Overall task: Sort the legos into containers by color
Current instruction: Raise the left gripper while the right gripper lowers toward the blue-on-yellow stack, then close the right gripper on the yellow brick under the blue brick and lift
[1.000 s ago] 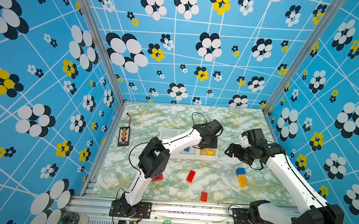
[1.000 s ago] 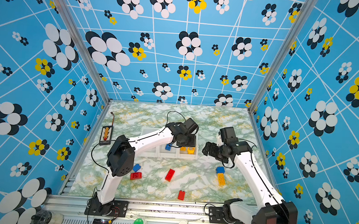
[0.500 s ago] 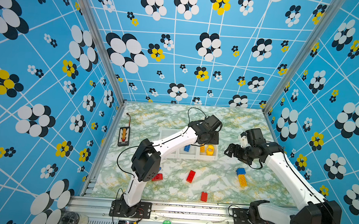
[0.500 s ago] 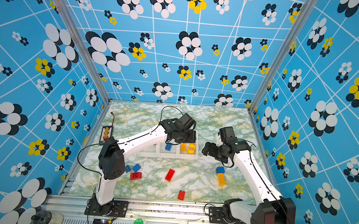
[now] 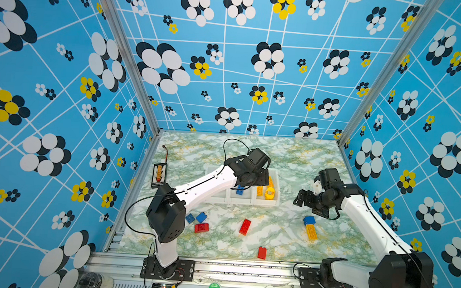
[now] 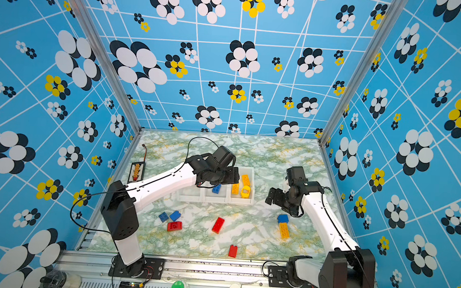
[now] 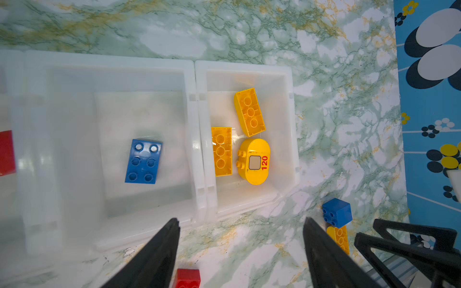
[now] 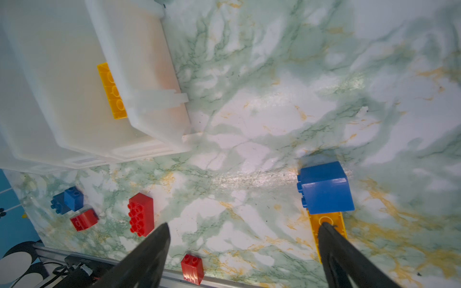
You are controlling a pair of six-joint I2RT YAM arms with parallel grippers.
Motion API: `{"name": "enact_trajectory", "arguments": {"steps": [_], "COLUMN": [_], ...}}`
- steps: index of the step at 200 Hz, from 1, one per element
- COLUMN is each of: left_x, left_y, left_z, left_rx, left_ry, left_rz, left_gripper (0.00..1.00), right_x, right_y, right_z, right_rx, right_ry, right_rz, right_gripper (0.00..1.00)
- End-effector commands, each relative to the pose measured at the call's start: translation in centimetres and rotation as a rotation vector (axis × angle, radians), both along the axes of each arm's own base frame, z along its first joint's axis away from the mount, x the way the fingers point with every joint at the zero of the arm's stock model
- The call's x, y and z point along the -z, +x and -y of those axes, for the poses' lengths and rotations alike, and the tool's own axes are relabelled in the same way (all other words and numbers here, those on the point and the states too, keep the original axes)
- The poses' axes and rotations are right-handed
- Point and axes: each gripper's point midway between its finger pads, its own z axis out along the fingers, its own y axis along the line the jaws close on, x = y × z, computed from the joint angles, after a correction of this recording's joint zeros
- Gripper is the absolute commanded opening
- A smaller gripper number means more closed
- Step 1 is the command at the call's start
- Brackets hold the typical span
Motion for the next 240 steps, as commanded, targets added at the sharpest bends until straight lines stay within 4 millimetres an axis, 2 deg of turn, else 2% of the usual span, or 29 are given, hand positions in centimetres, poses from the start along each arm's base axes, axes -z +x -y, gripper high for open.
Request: {"name": "enact_trajectory", "arguments": {"steps": [1,6,25,44,102,141,173,240], "left_x": [-1.6,-1.6,-1.7,-1.6,-1.8,-1.8,-1.8,-1.8], "left_y": [-0.1,-0.2,-0.6,-1.2,-2.2,-2.6,-2.7,-2.5], "left_z": [-2.0,-2.4,-4.1,-5.5,-8.7,-9.6,-10.0,-10.4], "left_rx": [-0.056,-0.065,-0.099,-0.126,-0.185,-0.204,-0.214,-0.219], "left_ry": [-0.023,-0.023,-0.03,-0.03,-0.025,-0.024,-0.024,-0.029], "left_rz": [0.036,0.036,0.039,0.037,0.05,0.055,0.058,0.057], "left_gripper": [0.82,0.83,0.84,0.85,0.87,0.89,0.9,0.92], "right_x": [1.7,2.0,2.9,3.0,4.7,5.6,6.4,7.5], "right_y": [-2.0,-2.1,-2.8,-2.6,-2.9,-3.1,-4.2,-4.2], "right_z": [1.2,2.1,3.0,3.8,5.1,5.2,4.8,3.9], "right_rx": [0.007,0.044,0.067,0.09,0.176,0.243,0.288,0.325], "right_ry": [-0.059,-0.067,-0.097,-0.128,-0.178,-0.168,-0.144,-0.078], "right_rz": [-0.092,-0.102,-0.131,-0.139,-0.208,-0.209,-0.238,-0.217], "right_gripper": [0.96,0.97,0.98,0.99,0.99,0.99,0.99,0.98]}}
